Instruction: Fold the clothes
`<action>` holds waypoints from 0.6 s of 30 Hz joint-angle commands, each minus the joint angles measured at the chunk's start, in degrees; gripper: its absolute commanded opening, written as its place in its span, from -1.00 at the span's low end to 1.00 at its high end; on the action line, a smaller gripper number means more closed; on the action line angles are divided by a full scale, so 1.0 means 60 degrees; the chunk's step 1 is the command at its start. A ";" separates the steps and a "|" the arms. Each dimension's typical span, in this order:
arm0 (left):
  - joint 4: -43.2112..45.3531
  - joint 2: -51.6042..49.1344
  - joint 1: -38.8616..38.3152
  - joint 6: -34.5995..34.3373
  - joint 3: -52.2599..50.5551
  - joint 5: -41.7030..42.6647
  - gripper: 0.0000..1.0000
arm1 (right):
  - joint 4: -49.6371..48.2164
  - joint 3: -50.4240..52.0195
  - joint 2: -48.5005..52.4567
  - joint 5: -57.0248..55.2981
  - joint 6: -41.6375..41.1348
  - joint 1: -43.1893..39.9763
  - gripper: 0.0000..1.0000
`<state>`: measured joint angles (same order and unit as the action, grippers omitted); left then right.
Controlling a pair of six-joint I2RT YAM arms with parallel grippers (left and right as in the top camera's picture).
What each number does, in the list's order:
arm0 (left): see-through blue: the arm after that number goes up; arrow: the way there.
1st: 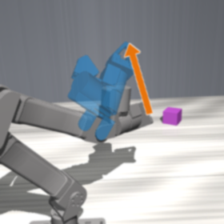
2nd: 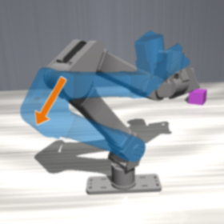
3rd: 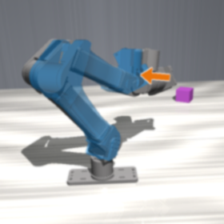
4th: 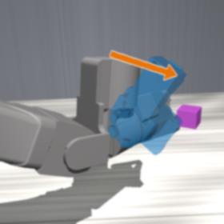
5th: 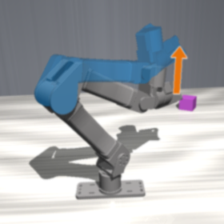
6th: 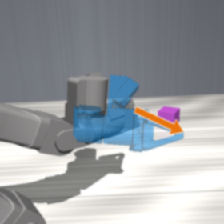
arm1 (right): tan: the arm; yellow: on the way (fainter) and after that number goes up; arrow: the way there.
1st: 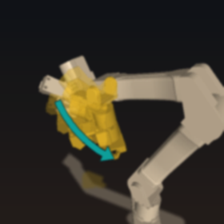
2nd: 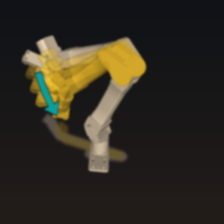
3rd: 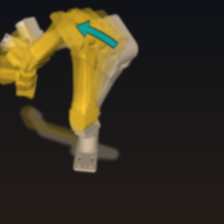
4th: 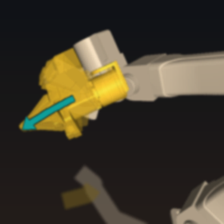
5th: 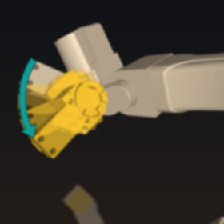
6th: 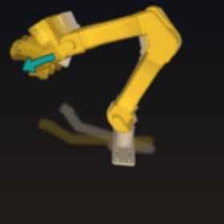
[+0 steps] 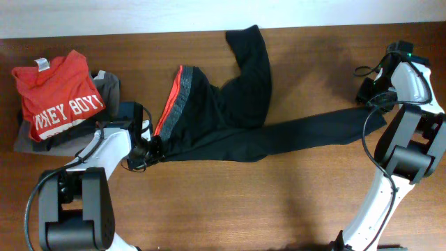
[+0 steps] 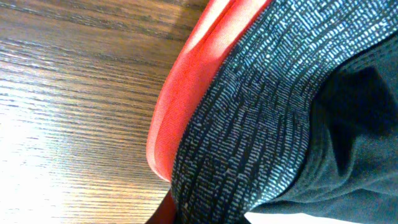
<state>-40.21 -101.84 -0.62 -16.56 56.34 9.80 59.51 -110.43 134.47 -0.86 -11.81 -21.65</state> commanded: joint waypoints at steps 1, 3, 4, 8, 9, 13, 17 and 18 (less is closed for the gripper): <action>0.0022 -0.0404 0.0069 -0.0131 -0.0284 -0.0357 -0.79 | -0.0022 0.0069 0.0171 -0.0189 -0.0120 -0.0018 0.03; 0.0022 -0.0404 0.0069 -0.0131 -0.0284 -0.0357 -0.79 | 0.0047 0.0069 0.0171 -0.0189 -0.0120 -0.0015 0.04; 0.0022 -0.0404 0.0069 -0.0131 -0.0284 -0.0357 -0.79 | 0.0087 0.0076 0.0171 -0.0189 -0.0120 -0.0015 0.04; 0.0022 -0.0404 0.0069 -0.0131 -0.0284 -0.0357 -0.79 | 0.0040 0.0404 0.0171 -0.0189 -0.0124 -0.0018 0.05; 0.0025 -0.0404 0.0069 -0.0131 -0.0284 -0.0357 -0.79 | -0.0058 0.0550 0.0171 -0.0189 -0.0120 -0.0018 0.05; 0.0029 -0.0404 0.0069 -0.0131 -0.0284 -0.0357 -0.79 | -0.0368 0.1005 0.0171 -0.0186 -0.0127 -0.0018 0.04; 0.0025 -0.0404 0.0069 -0.0131 -0.0284 -0.0357 -0.78 | -0.0433 0.1064 0.0171 -0.0182 -0.0124 -0.0018 -0.41; 0.0025 -0.0404 0.0069 -0.0131 -0.0284 -0.0357 -0.78 | -0.0433 0.1053 0.0168 -0.0182 -0.0127 -0.0018 -0.62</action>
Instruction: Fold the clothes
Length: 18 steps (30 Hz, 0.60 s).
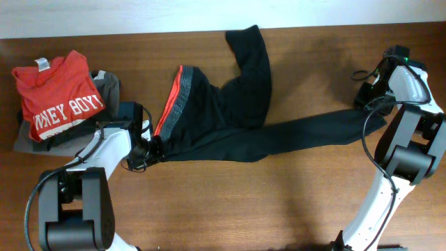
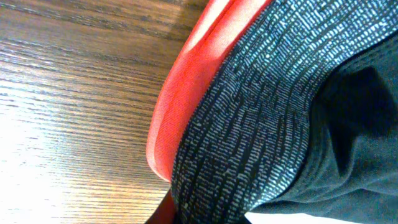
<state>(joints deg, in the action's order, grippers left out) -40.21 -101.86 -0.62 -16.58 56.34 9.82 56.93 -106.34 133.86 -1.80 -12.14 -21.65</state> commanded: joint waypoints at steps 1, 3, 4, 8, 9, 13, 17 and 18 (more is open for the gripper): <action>0.0025 -0.0401 0.0069 -0.0127 -0.0284 -0.0361 -0.78 | 0.0000 0.0342 0.0270 -0.0018 -0.0076 -0.0018 -0.82; 0.0025 -0.0401 0.0069 -0.0127 -0.0284 -0.0361 -0.78 | 0.0025 0.0175 0.0266 0.0069 -0.0109 -0.0022 -0.93; 0.0025 -0.0401 0.0069 -0.0127 -0.0284 -0.0361 -0.78 | 0.0055 0.0004 0.0248 0.0178 -0.0102 -0.0025 -0.92; 0.0018 -0.0401 0.0069 -0.0127 -0.0284 -0.0361 -0.78 | 0.0820 -0.1494 0.0047 0.0532 -0.0095 -0.0058 -0.92; 0.0022 -0.0401 0.0069 -0.0127 -0.0284 -0.0361 -0.78 | 0.1126 -0.1912 -0.0026 0.0521 -0.0095 -0.0076 -0.92; -0.0018 -0.0401 0.0069 -0.0127 -0.0284 -0.0361 -0.78 | 0.2597 -0.3821 -0.0291 0.0495 -0.0025 -0.0222 -0.92; -0.0011 -0.0401 0.0069 -0.0127 -0.0284 -0.0361 -0.78 | 0.4153 -0.5421 -0.0335 0.0470 -0.0022 -0.0353 -0.94; -0.0011 -0.0401 0.0069 -0.0127 -0.0284 -0.0361 -0.78 | 0.4291 -0.5508 -0.0335 0.0470 -0.0022 -0.0350 -0.92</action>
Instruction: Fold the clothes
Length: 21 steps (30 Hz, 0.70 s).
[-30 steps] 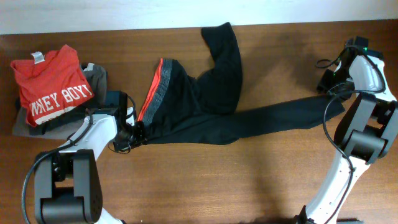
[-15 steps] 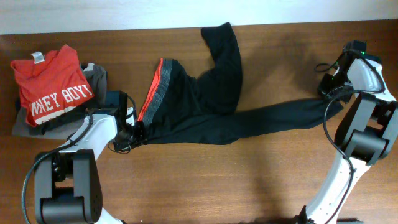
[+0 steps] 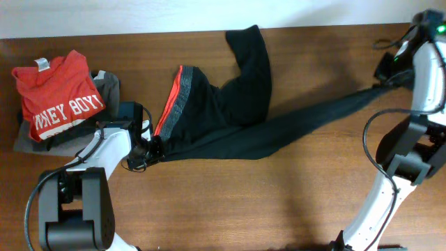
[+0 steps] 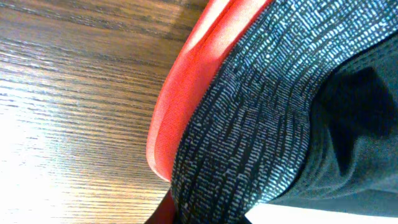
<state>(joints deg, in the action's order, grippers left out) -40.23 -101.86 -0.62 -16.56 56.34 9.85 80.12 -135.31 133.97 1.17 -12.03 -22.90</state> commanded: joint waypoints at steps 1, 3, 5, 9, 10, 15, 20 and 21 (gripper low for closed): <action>-0.0007 -0.0401 0.0069 -0.0131 -0.0284 -0.0364 -0.78 | 0.0670 -0.0783 -0.0353 -0.0025 0.0025 -0.0142 -0.92; -0.0007 -0.0401 0.0069 -0.0131 -0.0284 -0.0364 -0.78 | 0.1089 -0.0798 -0.0350 -0.0066 0.0346 -0.0124 -0.91; -0.0007 -0.0401 0.0069 -0.0131 -0.0284 -0.0364 -0.78 | 0.1362 -0.0703 -0.0339 -0.0193 0.0499 -0.0124 -0.91; 0.0004 -0.0401 0.0069 -0.0131 -0.0284 -0.0364 -0.78 | 0.1249 -0.0659 -0.0339 -0.0783 0.0528 -0.0135 -0.91; 0.0018 -0.0401 0.0069 -0.0131 -0.0284 -0.0361 -0.78 | 0.1067 -0.0670 -0.0342 -0.0732 0.0692 -0.0135 -0.91; 0.0018 -0.0401 0.0069 -0.0131 -0.0284 -0.0364 -0.78 | -0.0962 -0.0729 -0.0350 0.0776 0.0721 -0.0022 -0.92; -0.0022 -0.0401 0.0069 -0.0131 -0.0284 -0.0361 -0.78 | -0.1617 -0.1424 -0.0379 0.2991 0.0714 0.0000 -0.90; -0.0018 -0.0401 0.0069 -0.0131 -0.0284 -0.0361 -0.78 | -0.1552 -0.1639 -0.0379 0.2976 0.0718 0.0000 -0.89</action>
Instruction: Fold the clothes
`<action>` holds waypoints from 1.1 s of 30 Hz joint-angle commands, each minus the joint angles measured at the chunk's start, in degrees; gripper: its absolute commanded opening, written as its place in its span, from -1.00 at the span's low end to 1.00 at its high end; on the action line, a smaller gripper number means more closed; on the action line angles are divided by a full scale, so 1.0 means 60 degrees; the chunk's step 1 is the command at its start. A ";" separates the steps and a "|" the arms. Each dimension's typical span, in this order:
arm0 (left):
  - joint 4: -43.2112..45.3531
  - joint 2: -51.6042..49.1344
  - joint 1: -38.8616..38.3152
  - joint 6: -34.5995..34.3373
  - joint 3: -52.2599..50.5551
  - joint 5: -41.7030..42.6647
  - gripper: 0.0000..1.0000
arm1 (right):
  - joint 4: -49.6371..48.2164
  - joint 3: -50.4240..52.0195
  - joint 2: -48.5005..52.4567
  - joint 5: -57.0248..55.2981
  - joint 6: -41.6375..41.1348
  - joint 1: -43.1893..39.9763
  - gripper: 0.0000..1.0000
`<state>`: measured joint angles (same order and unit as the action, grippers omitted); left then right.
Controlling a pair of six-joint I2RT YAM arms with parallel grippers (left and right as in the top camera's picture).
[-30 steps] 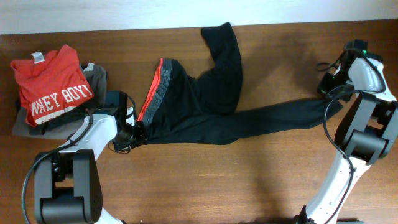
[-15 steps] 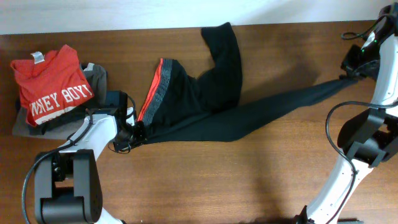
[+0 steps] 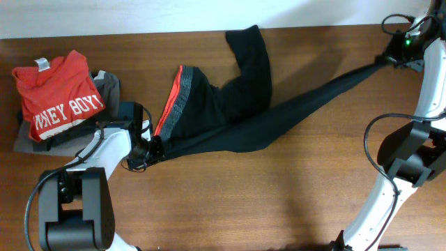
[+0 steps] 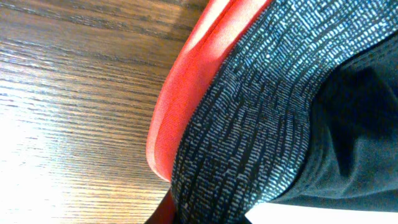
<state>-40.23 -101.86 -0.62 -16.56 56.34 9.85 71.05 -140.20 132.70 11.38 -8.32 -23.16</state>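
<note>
Black trousers point(image 3: 233, 115) with a red and grey patterned waistband point(image 3: 174, 103) lie spread across the wooden table point(image 3: 279, 202). One leg bends toward the far edge. The other leg point(image 3: 327, 90) stretches in a taut line to the far right corner, where my right gripper point(image 3: 387, 60) is shut on its end. My left gripper point(image 3: 151, 147) is shut on the near corner of the waistband. In the left wrist view the red edge point(image 4: 180, 106) and grey band point(image 4: 249, 124) fill the frame, and the fingers barely show at the bottom.
A stack of folded clothes sits at the far left: a red printed shirt point(image 3: 59, 94) on top of grey garments point(image 3: 109, 85). A white wall point(image 3: 139, 17) runs along the table's far edge.
My right gripper has moved farther toward the far right corner with the leg end. The leg now runs straighter and steeper across the table. The left gripper and waistband have not moved.
At first the long leg lay almost level across the table, its end by my right gripper at the right side. Then the end was held higher toward the far right, and now it is drawn taut to that corner. My left gripper stayed shut on the waistband throughout.
</note>
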 commanded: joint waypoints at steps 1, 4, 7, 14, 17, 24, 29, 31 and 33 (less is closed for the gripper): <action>-0.0022 -0.0401 0.0066 -0.0131 -0.0284 -0.0361 -0.78 | 0.0058 -0.0980 -0.0168 0.1249 0.0098 0.0044 -0.88; -0.0055 -0.0401 0.0066 -0.0131 -0.0284 -0.0361 -0.78 | 0.0586 -0.1377 -0.0168 0.1231 0.0404 0.0040 -0.83; -0.0051 -0.0401 0.0066 -0.0131 -0.0284 -0.0364 -0.78 | 0.1687 -0.1490 -0.0168 -0.0102 0.0419 0.0022 -0.81; 0.0058 -0.0401 0.0069 -0.0131 -0.0284 -0.0364 -0.78 | 0.3224 -0.1348 -0.0142 -0.4812 0.0310 -0.0113 -0.81; 0.0066 -0.0401 0.0069 -0.0131 -0.0284 -0.0361 -0.78 | 0.3231 -0.1348 -0.0142 -0.4499 0.0310 -0.0211 -0.81; 0.0062 -0.0401 0.0069 -0.0131 -0.0284 -0.0364 -0.78 | 0.1344 -0.1351 -0.0146 -0.1348 0.0353 -0.0058 -0.82; -0.0018 -0.0401 0.0069 -0.0131 -0.0284 -0.0357 -0.78 | 0.0477 -0.1803 -0.0149 0.1311 0.1020 -0.0146 -0.84; -0.0098 -0.0401 0.0069 -0.0131 -0.0284 -0.0361 -0.78 | 0.0860 -0.1963 -0.0160 0.1362 0.1410 -0.0295 -0.83; -0.0171 -0.0401 0.0069 -0.0131 -0.0284 -0.0361 -0.78 | 0.1526 -0.1963 -0.0160 0.1333 0.2273 -0.0470 -0.81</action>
<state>-40.40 -101.86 -0.62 -16.56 56.34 9.85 77.25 -149.95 132.68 14.70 -2.07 -23.81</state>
